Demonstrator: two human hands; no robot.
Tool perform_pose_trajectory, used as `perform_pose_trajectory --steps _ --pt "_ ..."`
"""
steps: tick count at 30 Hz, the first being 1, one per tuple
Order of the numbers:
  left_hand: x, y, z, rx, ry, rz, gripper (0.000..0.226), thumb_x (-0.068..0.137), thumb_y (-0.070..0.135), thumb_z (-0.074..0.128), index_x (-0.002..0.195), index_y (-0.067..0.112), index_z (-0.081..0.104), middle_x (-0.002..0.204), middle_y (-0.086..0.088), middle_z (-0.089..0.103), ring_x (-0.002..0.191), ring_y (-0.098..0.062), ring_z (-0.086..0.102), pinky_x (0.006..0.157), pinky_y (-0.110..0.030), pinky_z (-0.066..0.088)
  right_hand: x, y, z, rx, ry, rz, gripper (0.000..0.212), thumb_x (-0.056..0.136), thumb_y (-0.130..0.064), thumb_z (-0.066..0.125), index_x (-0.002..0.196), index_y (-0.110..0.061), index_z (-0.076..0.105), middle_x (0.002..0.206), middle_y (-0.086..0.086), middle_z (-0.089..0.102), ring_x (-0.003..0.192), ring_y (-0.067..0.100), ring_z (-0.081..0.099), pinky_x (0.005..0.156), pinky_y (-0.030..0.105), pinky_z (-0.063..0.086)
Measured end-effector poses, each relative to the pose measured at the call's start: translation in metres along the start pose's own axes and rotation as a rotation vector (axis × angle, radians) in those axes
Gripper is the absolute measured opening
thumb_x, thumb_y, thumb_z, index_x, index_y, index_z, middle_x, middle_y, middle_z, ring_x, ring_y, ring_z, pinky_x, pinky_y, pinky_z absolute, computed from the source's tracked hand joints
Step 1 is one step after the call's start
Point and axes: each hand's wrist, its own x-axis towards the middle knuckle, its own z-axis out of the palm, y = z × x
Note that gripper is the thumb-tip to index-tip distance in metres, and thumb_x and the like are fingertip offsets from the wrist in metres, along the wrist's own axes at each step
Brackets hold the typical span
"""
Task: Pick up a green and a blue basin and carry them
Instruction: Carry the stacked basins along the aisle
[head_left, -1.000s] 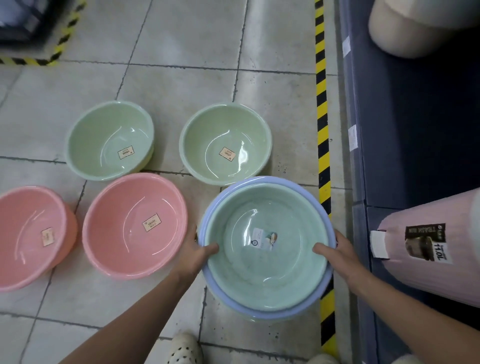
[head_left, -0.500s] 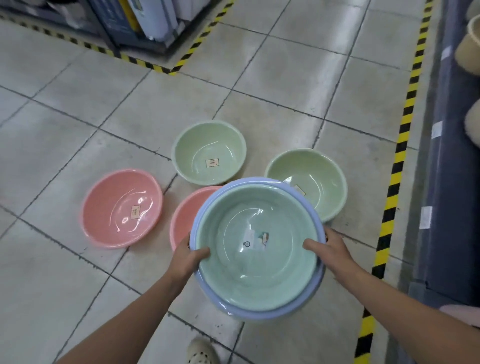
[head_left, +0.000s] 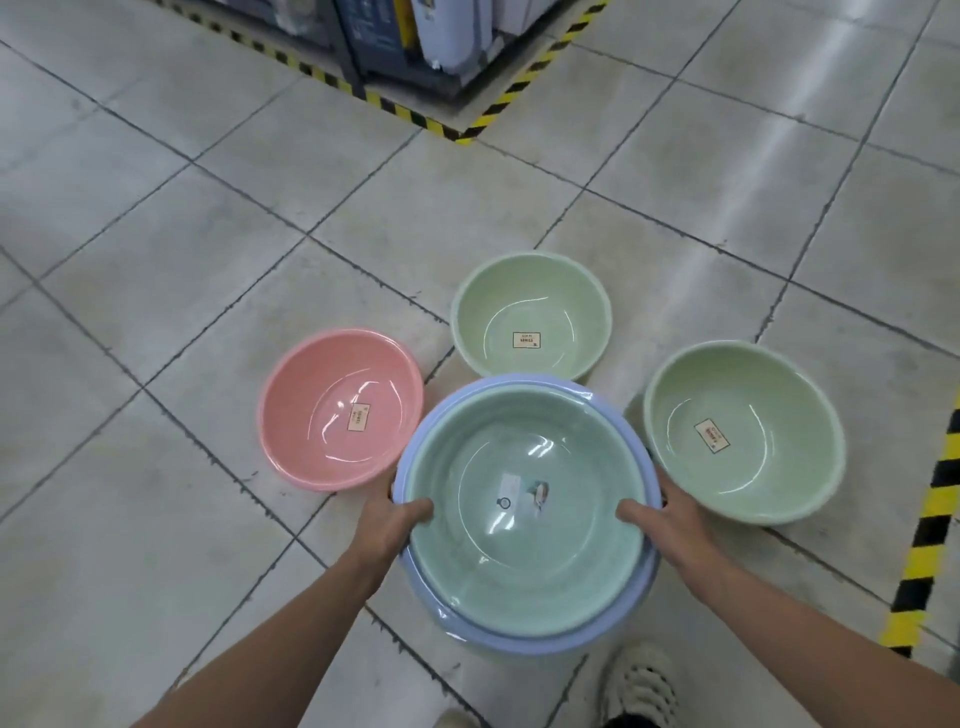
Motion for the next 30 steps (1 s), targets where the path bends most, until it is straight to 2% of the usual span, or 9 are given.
perform_pose_trajectory --steps 3,7,9,13,15,19,25,28,30 --pt "0.022 -0.011 0.008 -0.053 0.035 0.026 0.062 0.054 0.012 0.066 0.116 0.023 0.070 0.101 -0.001 0.079 0.091 -0.023 0.075 0.070 -0.034 0.060 0.025 -0.004 0.005 -0.021 -0.020 0.001 0.037 0.060 -0.017 0.066 0.096 -0.028 0.069 0.089 -0.007 0.076 0.070 0.001 0.070 0.057 0.016 0.051" --pt "0.050 -0.030 0.020 -0.118 0.043 0.035 0.069 0.055 0.010 0.067 0.123 0.021 0.066 0.107 -0.003 0.077 0.095 -0.024 0.075 0.074 -0.039 0.062 0.060 0.005 0.007 -0.076 -0.053 -0.037 0.040 0.059 -0.019 0.063 0.099 -0.022 0.067 0.083 -0.004 0.072 0.058 0.000 0.066 0.043 0.011 0.044" --pt "0.063 -0.043 0.027 -0.159 0.061 0.021 0.073 0.055 0.009 0.068 0.126 0.023 0.064 0.109 -0.003 0.077 0.096 -0.024 0.075 0.076 -0.040 0.062 0.075 0.017 0.007 -0.086 -0.068 -0.037 0.041 0.060 -0.018 0.064 0.100 -0.021 0.067 0.085 -0.004 0.073 0.059 -0.002 0.067 0.048 0.012 0.047" --pt "0.083 -0.074 0.041 -0.238 0.107 -0.026 0.084 0.052 0.011 0.070 0.134 0.024 0.058 0.115 -0.009 0.074 0.095 -0.025 0.075 0.070 -0.036 0.062 0.104 0.046 0.008 -0.111 -0.082 -0.023 0.036 0.061 -0.018 0.067 0.096 -0.027 0.068 0.093 -0.001 0.075 0.082 0.015 0.071 0.067 0.027 0.053" --pt "0.091 -0.090 0.049 -0.267 0.138 -0.058 0.088 0.053 0.010 0.070 0.138 0.021 0.053 0.118 -0.011 0.071 0.096 -0.027 0.074 0.068 -0.035 0.060 0.118 0.060 0.009 -0.115 -0.116 -0.014 0.034 0.069 -0.010 0.072 0.098 -0.028 0.068 0.098 0.000 0.075 0.088 0.018 0.071 0.071 0.029 0.055" --pt "0.107 -0.113 0.057 -0.289 0.169 -0.114 0.099 0.052 0.012 0.070 0.147 0.017 0.043 0.122 -0.010 0.068 0.097 -0.026 0.072 0.070 -0.035 0.057 0.142 0.087 0.012 -0.145 -0.139 -0.005 0.040 0.083 0.006 0.066 0.105 -0.028 0.065 0.098 -0.004 0.073 0.083 0.009 0.070 0.064 0.019 0.054" --pt "0.127 -0.129 0.067 -0.256 0.171 -0.165 0.092 0.054 0.010 0.068 0.142 0.014 0.044 0.119 -0.010 0.067 0.094 -0.023 0.070 0.072 -0.034 0.056 0.169 0.117 0.017 -0.150 -0.142 0.065 0.034 0.079 -0.003 0.071 0.108 -0.020 0.068 0.099 0.001 0.075 0.086 0.016 0.071 0.064 0.025 0.053" --pt "0.133 -0.133 0.069 -0.227 0.164 -0.185 0.083 0.054 0.011 0.069 0.134 0.014 0.045 0.115 -0.007 0.066 0.095 -0.023 0.069 0.073 -0.035 0.055 0.178 0.124 0.018 -0.143 -0.162 0.097 0.039 0.081 -0.002 0.070 0.116 -0.018 0.065 0.103 0.002 0.073 0.091 0.019 0.070 0.067 0.029 0.053" --pt "0.135 -0.135 0.069 -0.219 0.145 -0.181 0.083 0.055 0.010 0.069 0.133 0.016 0.043 0.114 -0.005 0.066 0.095 -0.021 0.068 0.073 -0.034 0.055 0.183 0.129 0.020 -0.151 -0.173 0.104 0.048 0.072 -0.012 0.072 0.119 -0.020 0.065 0.106 0.002 0.074 0.095 0.021 0.070 0.072 0.032 0.055"
